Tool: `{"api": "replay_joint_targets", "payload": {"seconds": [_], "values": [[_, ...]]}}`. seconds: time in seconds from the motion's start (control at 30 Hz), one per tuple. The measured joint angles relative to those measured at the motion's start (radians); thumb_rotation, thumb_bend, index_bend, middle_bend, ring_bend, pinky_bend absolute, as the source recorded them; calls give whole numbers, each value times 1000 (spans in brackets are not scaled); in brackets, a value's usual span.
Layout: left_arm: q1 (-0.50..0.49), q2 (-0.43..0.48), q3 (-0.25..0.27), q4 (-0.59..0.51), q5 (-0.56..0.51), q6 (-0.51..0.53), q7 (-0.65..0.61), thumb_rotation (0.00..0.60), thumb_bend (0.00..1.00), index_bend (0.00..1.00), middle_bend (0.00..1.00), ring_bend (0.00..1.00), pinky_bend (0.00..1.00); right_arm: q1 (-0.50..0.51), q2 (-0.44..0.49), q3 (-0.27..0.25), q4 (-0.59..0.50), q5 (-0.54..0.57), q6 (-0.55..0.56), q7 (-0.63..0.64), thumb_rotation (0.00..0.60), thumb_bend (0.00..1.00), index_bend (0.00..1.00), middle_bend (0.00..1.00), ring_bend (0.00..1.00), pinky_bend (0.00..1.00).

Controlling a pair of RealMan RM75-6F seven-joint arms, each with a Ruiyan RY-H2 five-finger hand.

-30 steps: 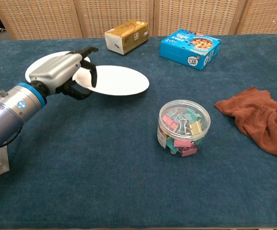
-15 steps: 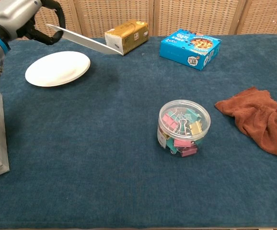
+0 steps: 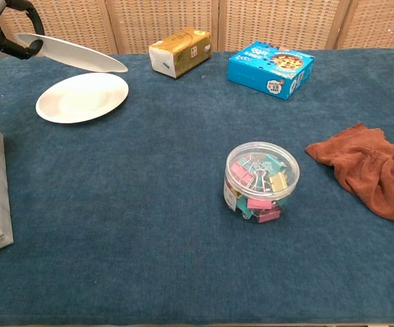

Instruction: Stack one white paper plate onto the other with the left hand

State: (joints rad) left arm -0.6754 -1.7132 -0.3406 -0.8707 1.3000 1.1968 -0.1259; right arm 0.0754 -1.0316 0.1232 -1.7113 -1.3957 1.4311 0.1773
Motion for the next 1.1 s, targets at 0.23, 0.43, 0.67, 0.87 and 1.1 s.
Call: {"api": "replay_joint_targets", "payload": {"seconds": [0.23, 0.43, 0.67, 0.87, 1.1], "values": [[-2, -59, 33, 122, -4, -39, -69, 600, 501, 910, 0, 0, 0, 5, -7, -2, 3, 6, -10, -13, 600, 0, 0, 0, 0, 0], [7, -78, 70, 161, 2, -70, -80, 600, 480, 878, 0, 0, 0, 6, -5, -2, 1, 8, -14, -7, 600, 0, 0, 0, 0, 0], [25, -76, 102, 159, 5, -106, -77, 600, 471, 763, 0, 0, 0, 4, 3, -6, -6, 1, -13, 5, 600, 0, 0, 0, 0, 0], [31, -80, 102, 161, -27, -153, -33, 600, 449, 667, 0, 0, 0, 4, 3, -7, -5, 1, -15, 4, 600, 0, 0, 0, 0, 0], [21, -110, 86, 183, -61, -191, -8, 600, 440, 612, 0, 0, 0, 6, 2, -6, -2, 8, -20, 2, 600, 0, 0, 0, 0, 0]]}}
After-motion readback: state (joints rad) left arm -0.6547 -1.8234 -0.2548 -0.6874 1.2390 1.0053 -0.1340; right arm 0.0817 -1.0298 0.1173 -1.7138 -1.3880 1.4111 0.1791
